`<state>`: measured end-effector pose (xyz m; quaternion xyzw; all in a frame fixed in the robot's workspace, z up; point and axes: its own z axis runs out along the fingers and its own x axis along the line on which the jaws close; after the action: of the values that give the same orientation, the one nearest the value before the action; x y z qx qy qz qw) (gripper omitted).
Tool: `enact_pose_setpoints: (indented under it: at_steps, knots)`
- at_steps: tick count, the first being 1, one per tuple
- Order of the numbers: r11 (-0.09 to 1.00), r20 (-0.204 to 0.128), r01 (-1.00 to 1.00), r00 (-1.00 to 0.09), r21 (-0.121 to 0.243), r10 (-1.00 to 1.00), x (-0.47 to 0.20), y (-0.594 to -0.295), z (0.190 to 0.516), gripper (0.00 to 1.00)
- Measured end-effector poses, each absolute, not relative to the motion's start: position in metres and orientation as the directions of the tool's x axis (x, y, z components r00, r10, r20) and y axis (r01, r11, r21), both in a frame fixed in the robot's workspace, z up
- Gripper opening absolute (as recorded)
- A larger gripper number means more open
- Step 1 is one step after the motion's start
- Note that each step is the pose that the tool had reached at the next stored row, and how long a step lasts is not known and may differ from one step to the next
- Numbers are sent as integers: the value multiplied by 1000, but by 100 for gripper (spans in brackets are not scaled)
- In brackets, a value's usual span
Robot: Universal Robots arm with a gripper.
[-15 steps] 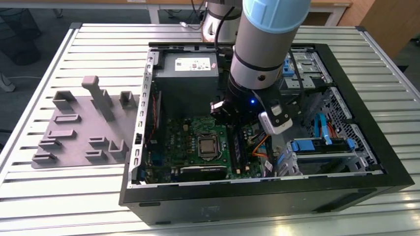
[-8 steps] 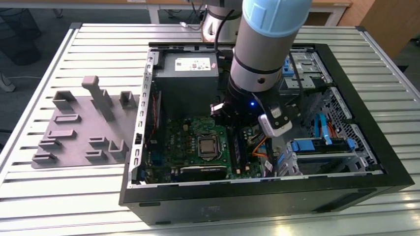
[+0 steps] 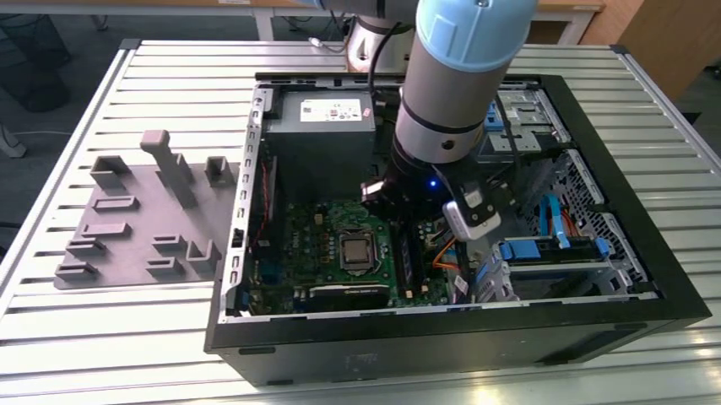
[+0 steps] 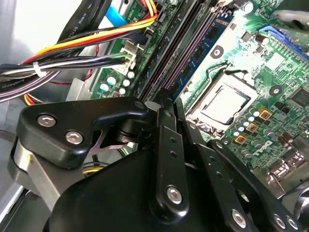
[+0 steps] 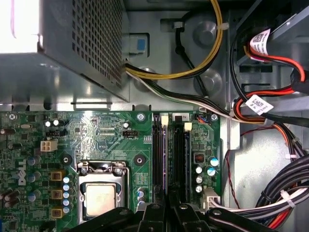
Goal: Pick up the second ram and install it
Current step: 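Insert the second ram into the second slot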
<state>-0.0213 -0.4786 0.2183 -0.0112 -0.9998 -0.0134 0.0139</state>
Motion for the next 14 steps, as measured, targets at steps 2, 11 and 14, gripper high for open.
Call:
enact_pose_setpoints:
  at_steps: [2,11,14]
  knots:
    - [999,28,23,-999,27,22,-21,-479,218,14]
    - [999,28,23,-999,27,22,-21,-479,216,14]
    - [999,28,23,-999,27,22,-21,-479,214,14]
